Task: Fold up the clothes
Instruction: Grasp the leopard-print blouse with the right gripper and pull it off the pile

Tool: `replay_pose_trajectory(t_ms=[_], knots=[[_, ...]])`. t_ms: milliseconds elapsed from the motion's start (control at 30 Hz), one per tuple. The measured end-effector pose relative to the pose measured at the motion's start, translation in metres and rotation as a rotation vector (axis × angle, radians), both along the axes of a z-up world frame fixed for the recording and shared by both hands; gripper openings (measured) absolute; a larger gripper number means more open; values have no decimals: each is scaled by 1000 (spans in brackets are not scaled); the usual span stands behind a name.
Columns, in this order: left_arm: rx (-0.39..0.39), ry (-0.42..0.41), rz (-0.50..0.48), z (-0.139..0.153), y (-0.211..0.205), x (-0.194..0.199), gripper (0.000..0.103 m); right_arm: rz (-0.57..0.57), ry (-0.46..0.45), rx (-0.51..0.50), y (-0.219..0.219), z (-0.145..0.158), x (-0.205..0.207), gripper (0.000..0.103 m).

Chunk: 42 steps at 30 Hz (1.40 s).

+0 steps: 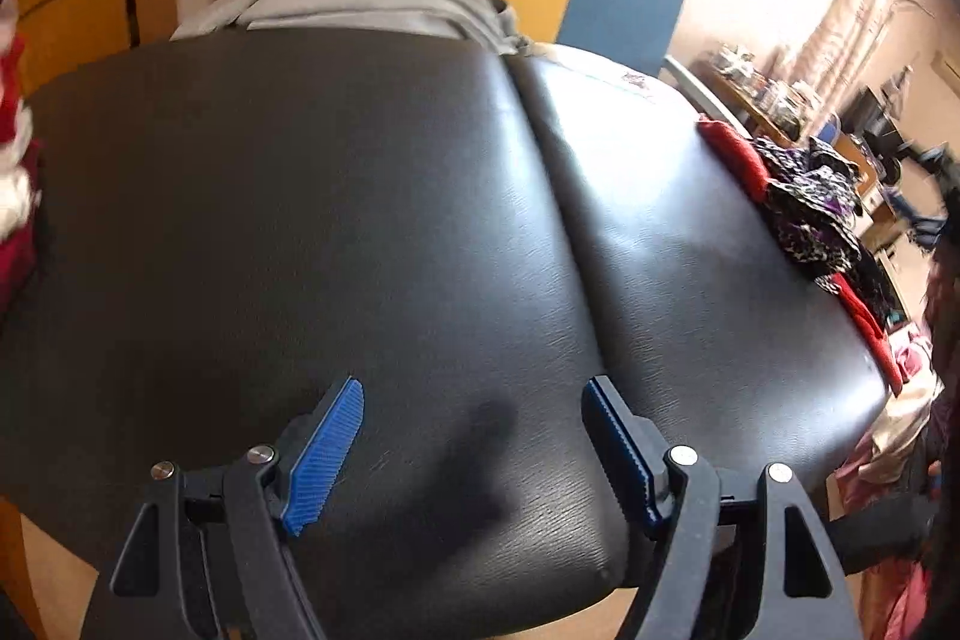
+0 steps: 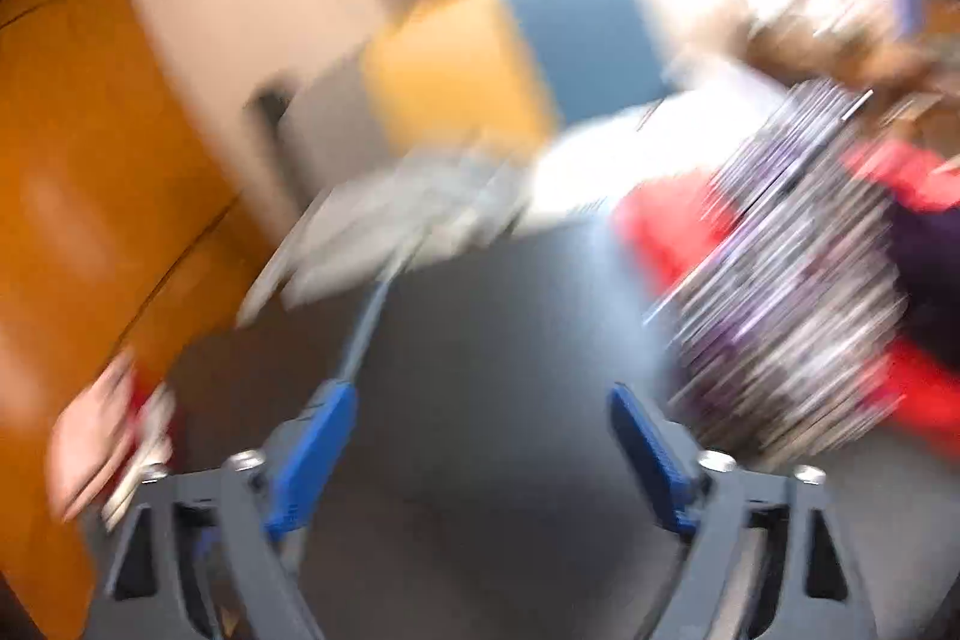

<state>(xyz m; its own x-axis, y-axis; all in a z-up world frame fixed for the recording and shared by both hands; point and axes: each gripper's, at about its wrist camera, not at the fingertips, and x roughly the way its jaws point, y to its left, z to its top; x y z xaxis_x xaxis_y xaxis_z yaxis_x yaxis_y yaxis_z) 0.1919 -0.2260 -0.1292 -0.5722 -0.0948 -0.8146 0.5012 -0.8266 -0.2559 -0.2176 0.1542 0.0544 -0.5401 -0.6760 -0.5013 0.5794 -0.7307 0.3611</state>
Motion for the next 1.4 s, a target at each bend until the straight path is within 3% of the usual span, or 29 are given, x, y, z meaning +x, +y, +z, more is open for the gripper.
replay_pose_trajectory(t_ms=[67,133,167,233,300,367,433,467,567,700,800,900,967,1100,1233,1300,1400], knots=[[2,-9,14,-2,-3,3,76,-195,102,-58,28,23,-35,103],[3,-18,28,-5,-7,5,76,-391,88,-93,41,28,-78,103],[4,-22,36,-6,-8,6,76,-453,11,-103,48,19,-102,103],[6,-31,50,-9,-12,9,76,-519,-232,-127,59,-16,-155,103],[-8,-41,51,-10,-10,8,76,-520,-450,-146,58,-59,-189,96],[-26,-54,43,-11,-7,5,76,-471,-533,-106,47,-89,-196,51],[-41,-65,37,-13,-5,4,76,-381,-506,-52,26,-96,-186,36],[-39,-63,35,-12,-5,4,76,-338,-443,-1,13,-89,-175,32],[-16,-48,32,-10,-5,5,76,-137,-350,34,-24,-71,-132,27],[14,-13,23,-6,-4,11,76,213,-278,38,-85,-59,-42,27],[0,25,16,6,-4,18,76,387,-204,119,-119,-57,25,44],[-8,75,0,21,-5,25,76,459,-233,105,-124,-58,67,64],[-2,113,-18,30,-5,25,76,446,-283,65,-126,-62,86,74],[54,180,-90,46,5,6,76,381,-377,22,-111,-97,112,78],[127,235,-186,61,24,-18,76,305,-432,35,-93,-134,109,82],[106,239,-246,67,39,-29,78,265,-439,45,-87,-151,113,83],[35,161,-351,64,66,-59,78,225,-408,91,-66,-152,119,88]])
